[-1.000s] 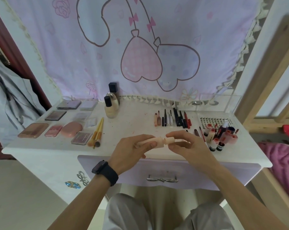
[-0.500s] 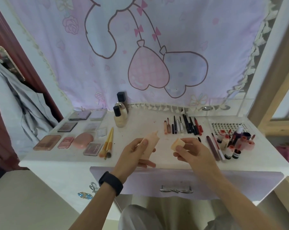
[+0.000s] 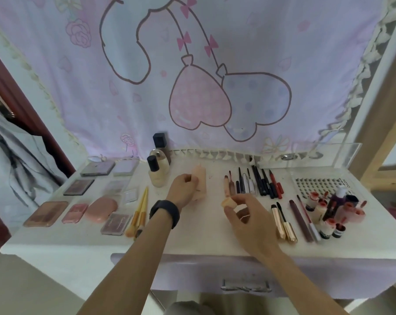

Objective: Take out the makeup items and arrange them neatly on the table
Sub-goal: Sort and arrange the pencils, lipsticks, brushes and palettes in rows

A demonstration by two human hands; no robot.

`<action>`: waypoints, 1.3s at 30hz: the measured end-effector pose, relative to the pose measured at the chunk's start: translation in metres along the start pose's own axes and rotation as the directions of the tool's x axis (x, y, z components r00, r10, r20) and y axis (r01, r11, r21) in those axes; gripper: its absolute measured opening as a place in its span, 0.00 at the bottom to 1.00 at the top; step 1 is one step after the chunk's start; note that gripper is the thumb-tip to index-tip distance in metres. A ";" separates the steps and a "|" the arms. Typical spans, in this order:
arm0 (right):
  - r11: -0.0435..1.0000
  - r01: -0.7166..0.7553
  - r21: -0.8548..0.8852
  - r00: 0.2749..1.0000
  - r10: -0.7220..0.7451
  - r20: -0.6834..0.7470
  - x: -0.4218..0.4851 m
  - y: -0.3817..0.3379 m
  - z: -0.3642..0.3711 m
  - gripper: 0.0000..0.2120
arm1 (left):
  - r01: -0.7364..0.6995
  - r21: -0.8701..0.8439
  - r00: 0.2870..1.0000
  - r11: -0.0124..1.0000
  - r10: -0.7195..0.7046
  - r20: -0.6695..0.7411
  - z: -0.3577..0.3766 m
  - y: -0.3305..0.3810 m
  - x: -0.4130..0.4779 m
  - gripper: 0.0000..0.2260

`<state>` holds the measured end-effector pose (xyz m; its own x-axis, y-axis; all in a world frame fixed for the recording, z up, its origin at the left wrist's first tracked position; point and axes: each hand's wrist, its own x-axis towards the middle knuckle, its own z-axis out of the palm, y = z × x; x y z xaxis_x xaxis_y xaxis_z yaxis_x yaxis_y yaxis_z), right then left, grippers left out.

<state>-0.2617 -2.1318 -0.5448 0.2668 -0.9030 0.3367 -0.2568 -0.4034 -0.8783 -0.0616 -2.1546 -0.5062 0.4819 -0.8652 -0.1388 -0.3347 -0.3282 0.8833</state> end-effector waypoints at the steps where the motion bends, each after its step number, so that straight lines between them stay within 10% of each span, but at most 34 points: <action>1: 1.000 0.014 -0.011 1.000 -0.014 -0.009 -0.001 0.003 0.001 0.13 | -0.004 0.032 1.000 0.999 0.004 0.004 0.002 0.002 0.011 0.17; 15: 0.995 0.083 -0.060 0.997 -0.083 0.001 -0.001 0.014 0.002 0.14 | 0.047 0.550 0.976 0.834 0.080 -0.204 0.019 0.005 0.073 0.15; 28: 0.996 -0.087 0.023 0.995 0.086 0.040 0.009 0.007 -0.002 0.09 | -0.233 0.723 0.920 0.651 0.389 -0.054 0.013 -0.037 0.050 0.19; 39: 0.883 -0.020 -0.468 0.967 0.137 0.216 0.160 -0.003 0.014 0.04 | -0.218 0.671 0.916 0.708 0.386 -0.110 0.013 -0.042 0.057 0.19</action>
<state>-0.2055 -2.2728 -0.4930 0.4236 -0.8962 0.1321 -0.6671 -0.4073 -0.6237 -0.0306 -2.1950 -0.5570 0.4010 -0.8774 0.2632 -0.8859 -0.2983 0.3553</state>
